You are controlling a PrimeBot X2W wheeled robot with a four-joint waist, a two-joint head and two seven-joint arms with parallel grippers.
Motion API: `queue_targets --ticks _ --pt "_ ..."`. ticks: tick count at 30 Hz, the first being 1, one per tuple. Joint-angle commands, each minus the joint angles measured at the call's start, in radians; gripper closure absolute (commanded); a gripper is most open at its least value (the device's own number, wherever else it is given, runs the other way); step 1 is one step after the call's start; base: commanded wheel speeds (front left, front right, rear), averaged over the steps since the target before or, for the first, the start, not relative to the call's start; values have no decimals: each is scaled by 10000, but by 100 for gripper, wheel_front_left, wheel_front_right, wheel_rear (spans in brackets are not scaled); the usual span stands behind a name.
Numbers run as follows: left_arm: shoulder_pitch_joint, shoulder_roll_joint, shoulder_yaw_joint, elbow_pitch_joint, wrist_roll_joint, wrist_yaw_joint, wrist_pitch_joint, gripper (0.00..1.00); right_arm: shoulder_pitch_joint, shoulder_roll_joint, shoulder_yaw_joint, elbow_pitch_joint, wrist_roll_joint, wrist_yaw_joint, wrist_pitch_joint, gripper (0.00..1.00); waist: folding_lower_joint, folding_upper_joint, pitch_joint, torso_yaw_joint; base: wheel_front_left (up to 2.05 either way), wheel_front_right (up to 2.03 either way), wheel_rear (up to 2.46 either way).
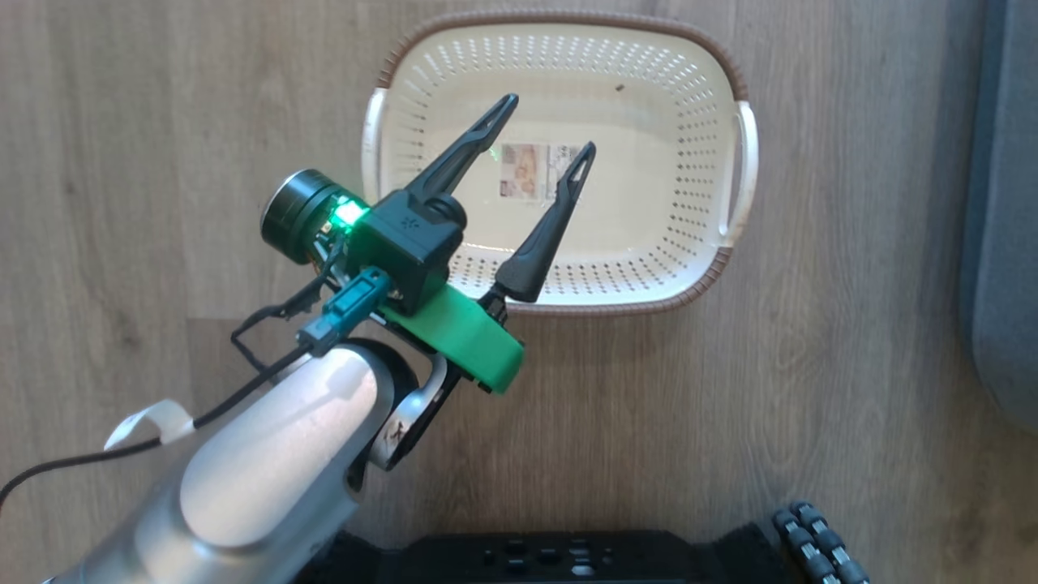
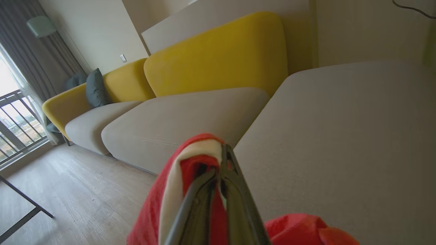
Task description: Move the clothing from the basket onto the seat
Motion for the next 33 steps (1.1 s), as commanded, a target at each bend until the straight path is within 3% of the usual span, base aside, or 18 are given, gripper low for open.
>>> queue_targets --ticks 1,6,13,14,16,17,27,33 --pt "1 271 251 -412 117 78 86 0 251 -251 -235 -223 -166 69 -71 100 0 0 196 -165 0 0 0" --pt "131 490 193 -680 246 284 405 0 1309 222 -1344 350 -935 69 -636 100 0 0 499 -354 0 0 0" --pt "417 770 211 -983 284 519 596 0 1821 839 -1918 845 -2168 69 -1194 100 0 0 554 -466 0 0 0" --pt "415 765 222 -1015 280 547 606 0 1803 896 -1968 895 -2307 69 -1217 93 0 0 549 -471 0 0 0" --pt "376 749 260 -1056 278 595 606 0 1772 1007 -1889 980 -2586 69 -1289 52 0 0 517 -502 0 0 0" --pt "357 750 286 -1062 275 614 602 0 1737 1076 -1847 981 -2686 69 -1361 3 0 0 483 -534 0 0 0" --pt "213 662 519 -767 32 610 331 0 2188 1256 -348 720 -3307 69 -1248 0 0 0 -190 -986 0 0 0" --pt "213 510 634 -287 -254 510 25 0 3473 1155 1695 569 -2541 69 -1182 0 0 0 -810 -1224 0 0 0"
